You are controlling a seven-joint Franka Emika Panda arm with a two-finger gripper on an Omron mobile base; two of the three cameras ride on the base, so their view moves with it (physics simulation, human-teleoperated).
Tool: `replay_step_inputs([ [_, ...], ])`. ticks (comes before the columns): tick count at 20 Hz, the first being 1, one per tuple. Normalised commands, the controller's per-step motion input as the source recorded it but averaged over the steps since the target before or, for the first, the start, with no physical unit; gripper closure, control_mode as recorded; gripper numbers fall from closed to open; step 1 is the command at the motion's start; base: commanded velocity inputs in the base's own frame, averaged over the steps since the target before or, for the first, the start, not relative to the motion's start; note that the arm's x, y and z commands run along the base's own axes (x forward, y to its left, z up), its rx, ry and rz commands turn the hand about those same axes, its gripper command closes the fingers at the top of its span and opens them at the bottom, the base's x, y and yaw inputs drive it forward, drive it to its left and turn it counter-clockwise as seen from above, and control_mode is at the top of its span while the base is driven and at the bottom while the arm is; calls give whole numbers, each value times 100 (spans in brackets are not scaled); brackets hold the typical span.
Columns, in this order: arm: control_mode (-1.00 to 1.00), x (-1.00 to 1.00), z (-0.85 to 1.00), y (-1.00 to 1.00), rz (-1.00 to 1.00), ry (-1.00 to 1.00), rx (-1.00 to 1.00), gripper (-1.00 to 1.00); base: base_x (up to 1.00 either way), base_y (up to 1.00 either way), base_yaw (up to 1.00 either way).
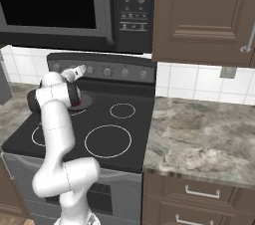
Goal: Put the tomato and onion in the pan. Then turn on the rear left burner and set the heat to medium.
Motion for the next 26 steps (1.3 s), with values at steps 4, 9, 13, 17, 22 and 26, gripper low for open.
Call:
replay_step_inputs([
  [4,-100,0,-23,-55,0,3,-62,100,0,0,0],
  [9,-100,5,-8,-21,1,0,-53,100,0,0,0],
  [13,-100,20,-3,2,6,2,-41,100,0,0,0],
  [17,-100,28,0,7,13,5,-36,100,0,0,0],
  [22,-100,40,-4,32,24,20,-40,100,0,0,0],
  [26,-100,54,-21,34,39,30,-42,100,0,0,0],
])
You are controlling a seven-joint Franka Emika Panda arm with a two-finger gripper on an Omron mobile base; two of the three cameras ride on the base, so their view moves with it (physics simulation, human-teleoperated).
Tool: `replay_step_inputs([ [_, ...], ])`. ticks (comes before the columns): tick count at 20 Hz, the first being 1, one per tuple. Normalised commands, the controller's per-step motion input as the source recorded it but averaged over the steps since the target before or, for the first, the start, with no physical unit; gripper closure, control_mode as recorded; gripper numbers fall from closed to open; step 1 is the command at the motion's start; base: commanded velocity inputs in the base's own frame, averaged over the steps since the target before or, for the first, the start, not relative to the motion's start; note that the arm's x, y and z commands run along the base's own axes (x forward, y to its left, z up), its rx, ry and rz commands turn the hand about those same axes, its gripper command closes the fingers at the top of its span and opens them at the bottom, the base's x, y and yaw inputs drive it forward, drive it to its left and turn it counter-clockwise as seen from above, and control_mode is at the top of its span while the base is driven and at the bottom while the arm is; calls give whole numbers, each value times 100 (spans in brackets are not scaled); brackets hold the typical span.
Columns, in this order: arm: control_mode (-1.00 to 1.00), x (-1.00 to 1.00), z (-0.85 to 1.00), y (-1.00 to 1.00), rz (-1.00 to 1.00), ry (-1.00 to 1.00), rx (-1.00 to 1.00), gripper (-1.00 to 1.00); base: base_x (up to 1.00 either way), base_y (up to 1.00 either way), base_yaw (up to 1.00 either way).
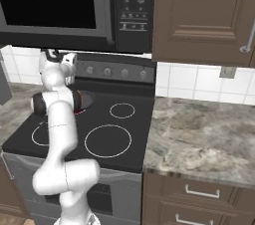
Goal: Put the tomato and onion in the pan. Then turn on the rear left burner and set the heat to medium.
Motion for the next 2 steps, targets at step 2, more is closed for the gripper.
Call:
replay_step_inputs([
  [2,-100,64,-21,16,44,27,-40,100,0,0,0],
])
